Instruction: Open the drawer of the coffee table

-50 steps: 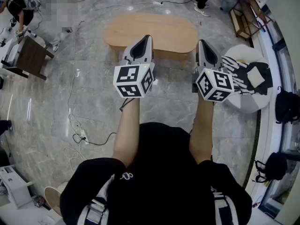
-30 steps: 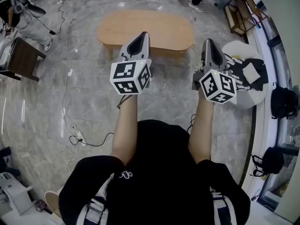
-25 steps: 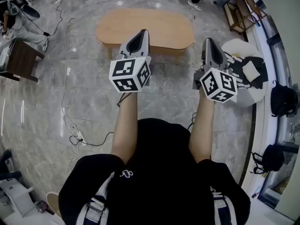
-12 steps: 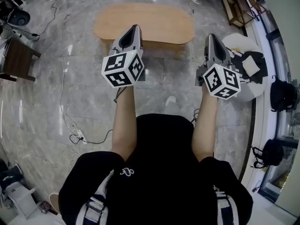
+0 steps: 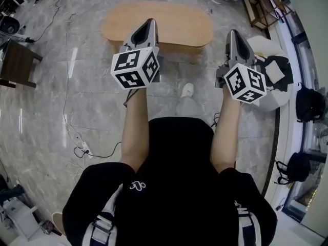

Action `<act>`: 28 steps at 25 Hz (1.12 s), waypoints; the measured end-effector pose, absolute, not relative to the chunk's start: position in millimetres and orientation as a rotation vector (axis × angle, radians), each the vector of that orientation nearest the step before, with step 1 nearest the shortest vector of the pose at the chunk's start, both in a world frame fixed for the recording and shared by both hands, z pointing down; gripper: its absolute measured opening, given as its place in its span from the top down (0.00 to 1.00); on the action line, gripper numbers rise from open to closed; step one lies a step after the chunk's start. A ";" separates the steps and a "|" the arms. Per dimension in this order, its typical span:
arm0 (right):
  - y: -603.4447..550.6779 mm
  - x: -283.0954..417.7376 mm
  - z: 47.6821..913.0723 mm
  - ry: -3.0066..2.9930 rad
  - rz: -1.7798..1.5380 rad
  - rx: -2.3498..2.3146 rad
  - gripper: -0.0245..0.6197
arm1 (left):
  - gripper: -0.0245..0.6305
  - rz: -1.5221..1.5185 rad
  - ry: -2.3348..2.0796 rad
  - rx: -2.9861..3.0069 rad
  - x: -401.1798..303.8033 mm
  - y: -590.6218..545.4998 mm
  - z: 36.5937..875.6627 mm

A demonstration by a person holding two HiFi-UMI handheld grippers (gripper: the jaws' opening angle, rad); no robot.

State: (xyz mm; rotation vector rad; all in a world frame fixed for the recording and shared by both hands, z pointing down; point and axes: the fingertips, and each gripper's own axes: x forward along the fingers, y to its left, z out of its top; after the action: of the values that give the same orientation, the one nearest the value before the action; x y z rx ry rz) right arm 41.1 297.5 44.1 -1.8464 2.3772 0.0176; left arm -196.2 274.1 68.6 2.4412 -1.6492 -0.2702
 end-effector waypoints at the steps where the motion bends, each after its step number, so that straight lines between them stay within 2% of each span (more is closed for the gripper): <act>1: 295.6 44.3 45.9 2.372 0.020 -1.846 0.94 | 0.95 -0.269 -1.648 2.446 -193.6 271.8 70.2; 14: 214.8 102.1 65.9 2.287 -0.030 -1.810 0.94 | 0.95 -0.207 -1.644 2.514 -138.8 192.0 84.3; 28: 21.5 138.2 76.6 2.385 -0.042 -1.673 0.94 | 0.95 -0.263 -1.701 2.514 -79.1 33.2 89.6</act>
State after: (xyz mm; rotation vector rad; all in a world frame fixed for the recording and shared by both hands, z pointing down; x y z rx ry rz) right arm 138.2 21.5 76.6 -1.6727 2.3847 -0.0415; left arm -79.1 33.2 89.6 2.5143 -1.7011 -0.2626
